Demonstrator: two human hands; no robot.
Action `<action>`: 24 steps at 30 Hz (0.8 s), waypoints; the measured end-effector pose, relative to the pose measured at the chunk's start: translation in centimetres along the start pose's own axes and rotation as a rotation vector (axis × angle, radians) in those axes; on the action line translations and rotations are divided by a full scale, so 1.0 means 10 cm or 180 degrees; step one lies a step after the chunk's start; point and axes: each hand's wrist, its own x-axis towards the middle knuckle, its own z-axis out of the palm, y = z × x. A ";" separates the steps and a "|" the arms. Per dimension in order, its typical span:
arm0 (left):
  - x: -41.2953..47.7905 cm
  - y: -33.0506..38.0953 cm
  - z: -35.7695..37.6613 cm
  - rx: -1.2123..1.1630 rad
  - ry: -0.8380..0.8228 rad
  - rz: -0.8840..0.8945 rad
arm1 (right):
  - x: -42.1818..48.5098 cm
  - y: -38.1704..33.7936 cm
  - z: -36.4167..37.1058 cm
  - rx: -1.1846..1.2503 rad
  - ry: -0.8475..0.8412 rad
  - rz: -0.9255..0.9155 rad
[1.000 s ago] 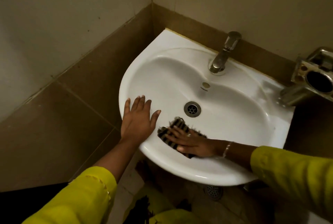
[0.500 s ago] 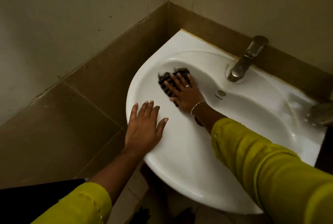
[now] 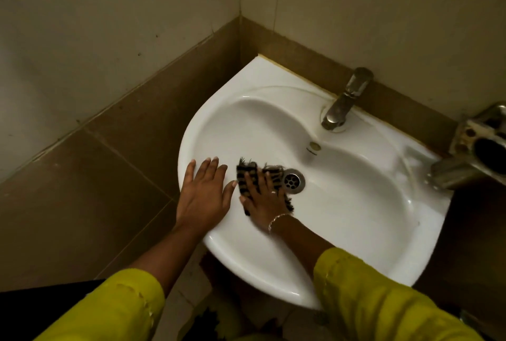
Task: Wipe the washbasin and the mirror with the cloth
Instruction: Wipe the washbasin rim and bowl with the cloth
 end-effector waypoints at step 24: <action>0.00 -0.02 0.04 -0.0105 0.0071 0.0014 | -0.75 0.51 -0.32 -0.1059 0.0247 0.0478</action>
